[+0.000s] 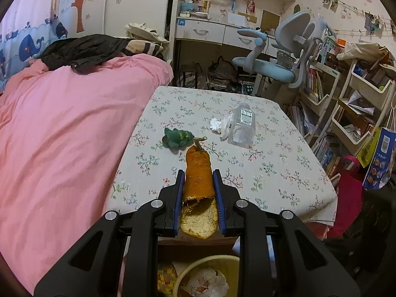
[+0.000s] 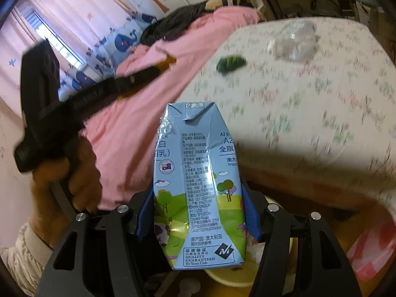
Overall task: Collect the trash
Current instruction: 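Open the right gripper over the yellow bin dropping the carton while the left drops the orange scrap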
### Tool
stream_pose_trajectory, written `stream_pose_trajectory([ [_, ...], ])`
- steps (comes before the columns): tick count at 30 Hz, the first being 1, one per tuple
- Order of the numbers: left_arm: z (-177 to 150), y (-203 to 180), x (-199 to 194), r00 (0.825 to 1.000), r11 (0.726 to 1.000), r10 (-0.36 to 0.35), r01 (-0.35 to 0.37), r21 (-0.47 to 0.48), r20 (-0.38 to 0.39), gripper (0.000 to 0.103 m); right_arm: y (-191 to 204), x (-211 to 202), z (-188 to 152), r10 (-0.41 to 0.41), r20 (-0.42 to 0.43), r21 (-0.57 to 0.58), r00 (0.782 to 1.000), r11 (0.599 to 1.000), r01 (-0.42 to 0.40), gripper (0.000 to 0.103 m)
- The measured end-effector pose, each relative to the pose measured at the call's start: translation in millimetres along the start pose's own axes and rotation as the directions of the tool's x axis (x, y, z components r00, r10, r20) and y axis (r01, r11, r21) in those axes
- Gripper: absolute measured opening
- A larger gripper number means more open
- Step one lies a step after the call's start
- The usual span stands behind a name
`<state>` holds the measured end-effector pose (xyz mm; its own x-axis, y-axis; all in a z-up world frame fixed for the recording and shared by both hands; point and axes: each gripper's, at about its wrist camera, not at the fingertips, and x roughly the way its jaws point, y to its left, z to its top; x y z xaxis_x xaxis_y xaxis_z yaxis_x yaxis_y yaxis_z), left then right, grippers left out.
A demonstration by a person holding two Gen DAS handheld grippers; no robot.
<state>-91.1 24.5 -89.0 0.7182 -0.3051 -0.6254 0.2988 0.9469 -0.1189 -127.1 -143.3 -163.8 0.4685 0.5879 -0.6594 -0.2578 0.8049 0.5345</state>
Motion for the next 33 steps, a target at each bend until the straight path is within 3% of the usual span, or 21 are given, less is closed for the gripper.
stream_pose_trajectory([
  [10, -19.2, 2.4, -11.6, 1.0, 1.0, -0.007, 0.006, -0.016, -0.02, 0.021, 7.4, 28.8, -42.8, -0.086, -0.15, -0.045, 0.985, 0.996, 0.08, 0.059],
  [20, -42.6, -8.2, -16.8, 0.998, 1.0, -0.022, 0.023, 0.011, -0.058, 0.021, 0.8, 52.2, -65.8, -0.161, -0.275, -0.078, 0.948, 0.986, 0.145, 0.062],
  [29, -65.0, -24.5, -19.7, 0.995, 0.998, -0.031, 0.036, 0.052, -0.097, 0.021, -14.0, 29.2, -62.3, -0.182, -0.21, -0.02, 0.961, 0.983, 0.182, 0.069],
  [33, -75.9, -31.5, -20.3, 0.992, 0.997, -0.035, 0.043, 0.066, -0.124, 0.021, -16.4, 13.7, -54.6, -0.194, -0.133, 0.018, 0.972, 0.98, 0.198, 0.073],
])
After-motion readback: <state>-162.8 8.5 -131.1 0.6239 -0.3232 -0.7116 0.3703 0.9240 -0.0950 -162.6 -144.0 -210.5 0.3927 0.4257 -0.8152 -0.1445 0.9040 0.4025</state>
